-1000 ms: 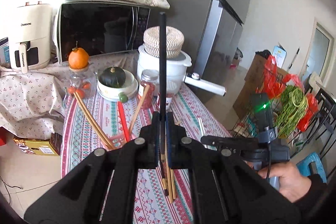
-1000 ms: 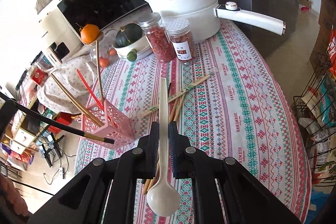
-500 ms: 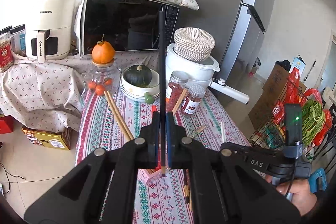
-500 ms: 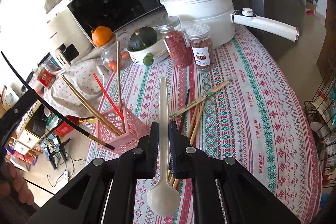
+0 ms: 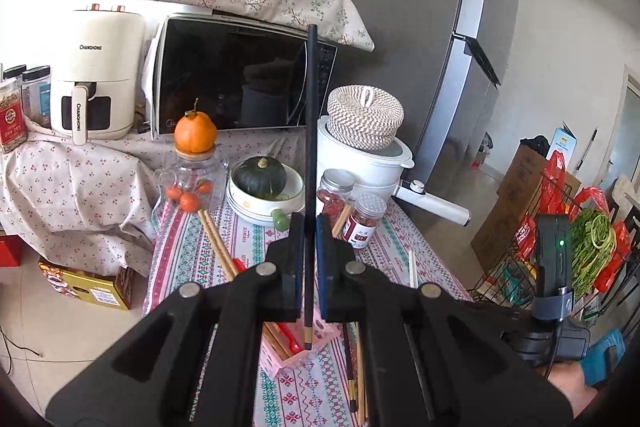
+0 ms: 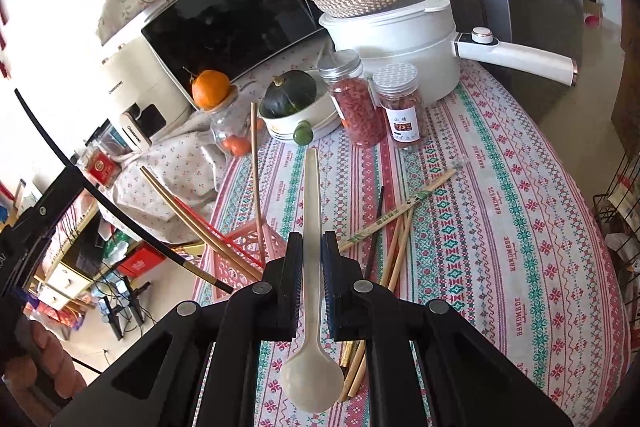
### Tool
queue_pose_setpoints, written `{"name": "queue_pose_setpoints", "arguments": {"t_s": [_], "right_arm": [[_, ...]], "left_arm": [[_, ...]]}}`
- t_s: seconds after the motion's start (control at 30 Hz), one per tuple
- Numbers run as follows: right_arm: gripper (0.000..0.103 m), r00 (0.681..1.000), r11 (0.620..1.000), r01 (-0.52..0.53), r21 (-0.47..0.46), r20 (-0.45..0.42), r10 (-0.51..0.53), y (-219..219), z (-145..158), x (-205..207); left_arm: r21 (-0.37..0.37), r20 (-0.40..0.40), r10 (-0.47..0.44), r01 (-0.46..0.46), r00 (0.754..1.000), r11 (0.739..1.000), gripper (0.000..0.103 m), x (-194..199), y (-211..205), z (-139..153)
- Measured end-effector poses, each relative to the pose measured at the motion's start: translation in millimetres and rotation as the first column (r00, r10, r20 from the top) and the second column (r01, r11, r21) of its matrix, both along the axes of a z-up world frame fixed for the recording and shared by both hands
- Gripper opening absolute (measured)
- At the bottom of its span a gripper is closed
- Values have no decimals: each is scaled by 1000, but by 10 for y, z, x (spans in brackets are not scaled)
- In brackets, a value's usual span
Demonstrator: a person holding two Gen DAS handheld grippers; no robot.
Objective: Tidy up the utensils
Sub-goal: 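Lower the white spoon into the holder with the right tool while the left drops the chopstick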
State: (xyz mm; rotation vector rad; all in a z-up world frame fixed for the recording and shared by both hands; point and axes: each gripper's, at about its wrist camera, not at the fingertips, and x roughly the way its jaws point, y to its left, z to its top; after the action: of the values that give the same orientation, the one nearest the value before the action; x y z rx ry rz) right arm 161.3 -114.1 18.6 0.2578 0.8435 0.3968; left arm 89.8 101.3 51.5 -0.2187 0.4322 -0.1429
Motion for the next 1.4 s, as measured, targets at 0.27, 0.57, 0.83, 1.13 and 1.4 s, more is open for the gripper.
{"name": "queue_pose_setpoints", "arguments": {"t_s": [0.27,0.57,0.83,1.13,1.4], "right_arm": [[10,999,1000,1,13,41,-2,26,30,-31],[10,987,996,5,94,159,-20,158,209,-43],[10,965,990,20,138,257,-56,474,239,31],[10,939,990,82,112,324,-114,856,99,106],[11,944,989,95,114,305,-126,968,-99,177]], "left_arm": [[10,-100,18,-17,995,1000,7,235,70,-292],[0,-229,10,-10,973,1000,73,190,102,-426],[82,-434,105,-76,895,994,102,65,266,-695],[160,-524,155,-83,838,984,102,-73,529,-941],[183,-514,156,-69,843,981,102,-90,565,-947]]}}
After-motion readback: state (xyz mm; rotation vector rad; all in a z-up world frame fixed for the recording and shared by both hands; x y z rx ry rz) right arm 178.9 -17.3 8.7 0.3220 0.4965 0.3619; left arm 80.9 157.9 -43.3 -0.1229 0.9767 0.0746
